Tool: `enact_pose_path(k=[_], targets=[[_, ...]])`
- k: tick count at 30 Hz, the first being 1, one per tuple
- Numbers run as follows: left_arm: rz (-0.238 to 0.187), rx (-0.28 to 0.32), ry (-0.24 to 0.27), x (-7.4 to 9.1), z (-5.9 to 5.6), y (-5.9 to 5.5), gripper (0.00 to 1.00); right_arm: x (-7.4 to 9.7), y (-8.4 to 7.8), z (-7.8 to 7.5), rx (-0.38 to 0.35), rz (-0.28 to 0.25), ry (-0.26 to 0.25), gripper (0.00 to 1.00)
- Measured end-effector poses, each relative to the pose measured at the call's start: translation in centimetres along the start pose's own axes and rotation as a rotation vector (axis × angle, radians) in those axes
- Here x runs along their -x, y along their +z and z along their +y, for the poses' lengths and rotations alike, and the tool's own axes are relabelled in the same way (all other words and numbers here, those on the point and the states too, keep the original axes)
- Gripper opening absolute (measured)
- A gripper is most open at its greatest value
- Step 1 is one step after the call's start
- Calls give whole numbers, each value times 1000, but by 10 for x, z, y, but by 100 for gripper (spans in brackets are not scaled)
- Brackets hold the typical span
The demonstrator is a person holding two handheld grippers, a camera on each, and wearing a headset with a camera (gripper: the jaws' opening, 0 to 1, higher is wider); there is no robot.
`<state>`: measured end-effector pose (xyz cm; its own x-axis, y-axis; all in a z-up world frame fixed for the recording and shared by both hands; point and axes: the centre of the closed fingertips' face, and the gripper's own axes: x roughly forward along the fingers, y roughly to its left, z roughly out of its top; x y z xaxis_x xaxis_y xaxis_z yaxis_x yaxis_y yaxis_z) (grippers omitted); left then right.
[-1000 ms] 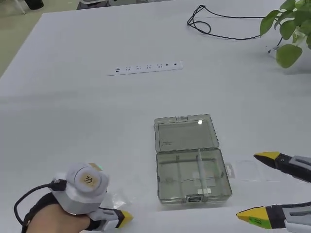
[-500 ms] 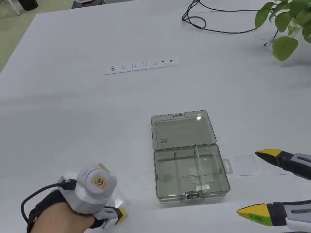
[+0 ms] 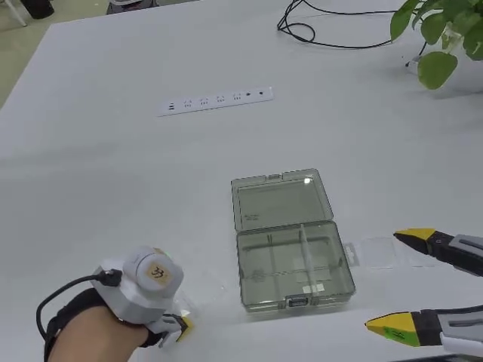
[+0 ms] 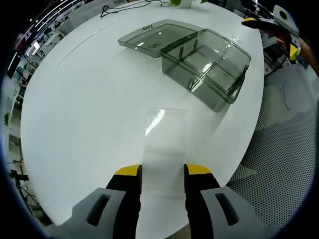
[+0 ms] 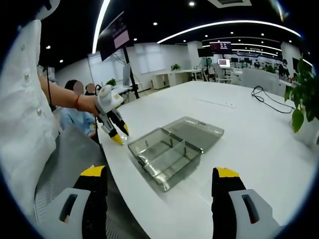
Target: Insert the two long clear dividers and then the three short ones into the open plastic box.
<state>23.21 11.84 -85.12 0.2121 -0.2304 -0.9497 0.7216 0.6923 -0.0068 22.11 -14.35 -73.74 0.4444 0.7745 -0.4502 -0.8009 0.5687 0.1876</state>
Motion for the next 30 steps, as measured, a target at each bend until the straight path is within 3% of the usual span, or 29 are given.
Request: enact_pose_path(k=[20, 25, 30], targets=[[-55, 64, -50, 3, -8, 3, 30, -1, -1, 2, 0, 28, -2, 87], [-106, 112, -67, 8, -9, 9, 30, -2, 3, 3, -1, 30, -1, 87], [-186, 184, -90, 19, -9, 19, 30, -4, 17, 7, -6, 11, 3, 87]])
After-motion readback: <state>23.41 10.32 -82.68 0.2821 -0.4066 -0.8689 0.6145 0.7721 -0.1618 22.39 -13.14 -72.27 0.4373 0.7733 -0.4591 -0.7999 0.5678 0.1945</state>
